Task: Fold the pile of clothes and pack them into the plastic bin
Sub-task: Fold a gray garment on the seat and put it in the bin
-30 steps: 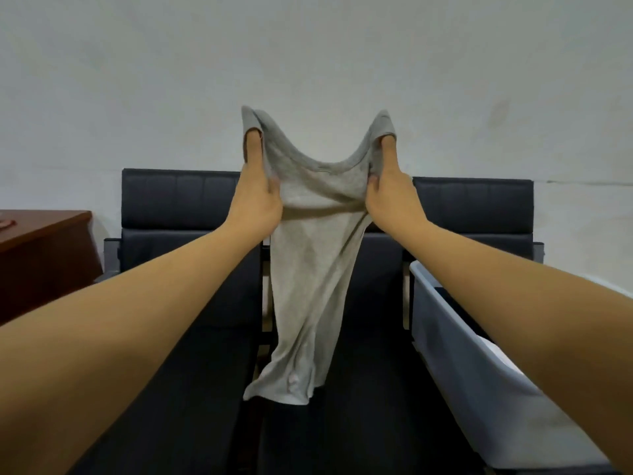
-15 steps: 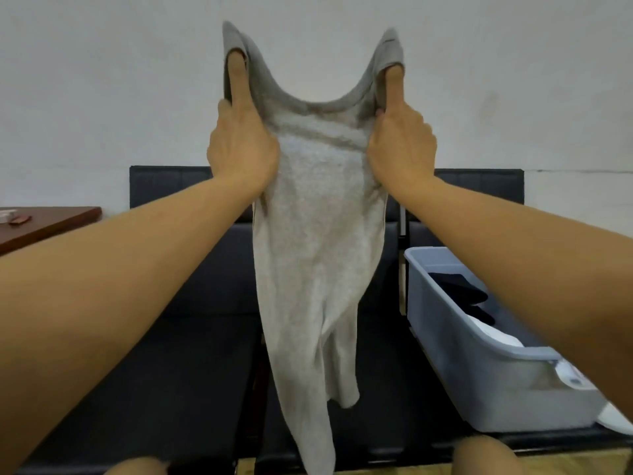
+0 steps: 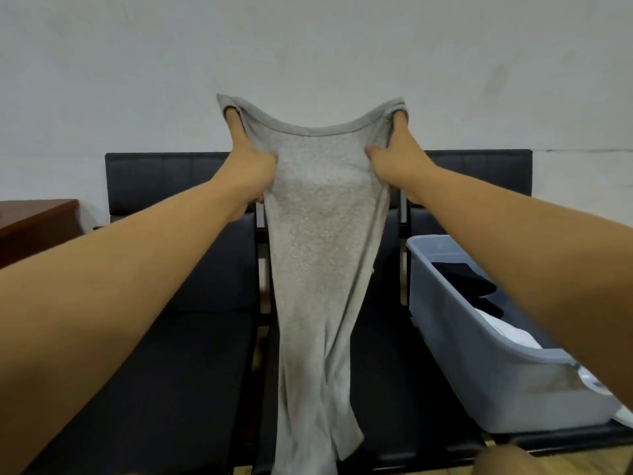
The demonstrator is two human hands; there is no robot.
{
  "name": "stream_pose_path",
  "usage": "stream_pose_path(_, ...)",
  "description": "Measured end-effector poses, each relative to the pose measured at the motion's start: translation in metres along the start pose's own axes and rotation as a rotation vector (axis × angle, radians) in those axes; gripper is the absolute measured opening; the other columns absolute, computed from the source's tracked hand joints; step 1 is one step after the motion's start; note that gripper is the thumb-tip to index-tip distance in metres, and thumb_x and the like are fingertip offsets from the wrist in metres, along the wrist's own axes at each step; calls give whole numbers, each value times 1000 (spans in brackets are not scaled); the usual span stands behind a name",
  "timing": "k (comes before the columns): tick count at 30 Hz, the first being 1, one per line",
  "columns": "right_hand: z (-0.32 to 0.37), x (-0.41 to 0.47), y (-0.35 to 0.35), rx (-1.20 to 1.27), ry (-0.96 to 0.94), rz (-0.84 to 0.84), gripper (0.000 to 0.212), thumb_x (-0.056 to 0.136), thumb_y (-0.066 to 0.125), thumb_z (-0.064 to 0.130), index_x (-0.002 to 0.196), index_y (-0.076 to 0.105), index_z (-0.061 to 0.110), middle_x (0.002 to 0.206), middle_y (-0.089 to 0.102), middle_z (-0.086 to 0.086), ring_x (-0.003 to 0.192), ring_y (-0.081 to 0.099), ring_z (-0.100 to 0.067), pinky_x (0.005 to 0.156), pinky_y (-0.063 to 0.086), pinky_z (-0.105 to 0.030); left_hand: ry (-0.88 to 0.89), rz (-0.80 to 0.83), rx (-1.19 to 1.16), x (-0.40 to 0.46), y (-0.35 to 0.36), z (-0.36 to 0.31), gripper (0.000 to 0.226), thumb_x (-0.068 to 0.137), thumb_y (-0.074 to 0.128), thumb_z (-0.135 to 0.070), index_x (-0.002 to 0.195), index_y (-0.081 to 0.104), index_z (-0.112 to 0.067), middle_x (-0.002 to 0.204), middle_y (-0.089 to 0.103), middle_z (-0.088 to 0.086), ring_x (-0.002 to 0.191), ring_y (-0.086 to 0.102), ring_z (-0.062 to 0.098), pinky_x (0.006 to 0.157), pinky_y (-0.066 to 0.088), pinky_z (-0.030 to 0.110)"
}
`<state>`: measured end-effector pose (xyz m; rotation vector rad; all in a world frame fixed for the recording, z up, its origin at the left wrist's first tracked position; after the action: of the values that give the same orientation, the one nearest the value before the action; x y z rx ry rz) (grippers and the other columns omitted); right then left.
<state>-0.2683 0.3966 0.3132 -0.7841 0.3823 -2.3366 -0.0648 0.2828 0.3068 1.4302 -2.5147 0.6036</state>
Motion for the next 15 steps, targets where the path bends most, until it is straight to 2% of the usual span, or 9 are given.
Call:
stream_pose_path(2, 1, -2, 1, 122, 63, 3, 74, 101, 57, 28, 160, 12, 20, 145, 49, -6, 111, 58, -23, 85, 54, -34, -53, 53, -159, 5, -4, 6, 98, 101, 55, -22, 149, -27, -48, 139, 53, 6, 76, 59, 15, 49, 49, 27)
stream_pose_path(4, 3, -5, 2, 439, 195, 122, 47, 98, 62, 23, 139, 44, 13, 120, 61, -7, 101, 62, -22, 68, 57, -32, -128, 128, -378, 6, -12, 14, 106, 97, 59, -13, 150, -25, -49, 137, 52, 12, 77, 55, 14, 52, 46, 25)
stream_pose_path(6, 1, -10, 3, 675, 214, 226, 19, 95, 64, 9, 114, 58, 8, 112, 64, -13, 90, 61, -21, 61, 53, -26, -140, 183, -498, 5, -15, 21, 114, 93, 60, 0, 150, -26, -49, 136, 47, 13, 81, 50, 15, 59, 47, 24)
stream_pose_path(8, -6, -7, 5, 601, 123, 209, 12, 91, 67, -1, 102, 65, 2, 105, 67, -14, 89, 63, -21, 70, 55, -26, -55, 193, -390, 6, -13, 26, 117, 91, 60, 9, 151, -24, -46, 132, 46, 9, 74, 51, 12, 66, 50, 25)
stream_pose_path(9, -8, -5, 6, 499, 72, 164, 9, 89, 70, 0, 98, 67, 1, 101, 68, -11, 90, 65, -21, 76, 57, -27, 4, 180, -316, 7, -13, 27, 117, 90, 62, 8, 152, -21, -45, 138, 42, 7, 73, 57, 13, 71, 53, 27)
stream_pose_path(11, -9, -7, 9, 345, 13, 81, 4, 92, 71, 8, 93, 70, 5, 93, 71, -5, 87, 67, -18, 81, 56, -29, 137, 137, -202, 8, -13, 30, 109, 93, 67, -4, 156, -13, -43, 159, 30, 0, 93, 71, 18, 81, 58, 31)
stream_pose_path(12, -7, -9, 10, 335, -4, 51, 6, 95, 68, 12, 99, 71, 7, 95, 72, -3, 87, 68, -16, 82, 56, -29, 199, 104, -156, 8, -14, 31, 103, 96, 66, -11, 157, -11, -41, 163, 24, -3, 109, 69, 18, 87, 58, 33)
stream_pose_path(13, -8, -9, 12, 341, -21, 7, 13, 99, 62, 14, 110, 69, 9, 102, 71, -2, 93, 68, -16, 85, 56, -29, 248, 67, -120, 7, -14, 30, 97, 99, 63, -18, 158, -10, -39, 165, 21, -6, 124, 61, 17, 96, 56, 34)
stream_pose_path(15, -9, -7, 11, 284, -91, -112, 28, 105, 50, 17, 133, 54, 13, 125, 64, 0, 113, 63, -16, 98, 54, -32, 311, -26, -102, 3, -12, 26, 84, 104, 54, -26, 158, -10, -35, 167, 16, -8, 143, 39, 12, 110, 42, 27)
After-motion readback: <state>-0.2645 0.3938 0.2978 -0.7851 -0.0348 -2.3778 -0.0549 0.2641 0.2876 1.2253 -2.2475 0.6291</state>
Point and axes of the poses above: each hand's wrist, its own x-axis towards the middle knuckle, its own y-axis out of the palm, z = x × y, the point moved 1 cm from there along x, towards the middle knuckle
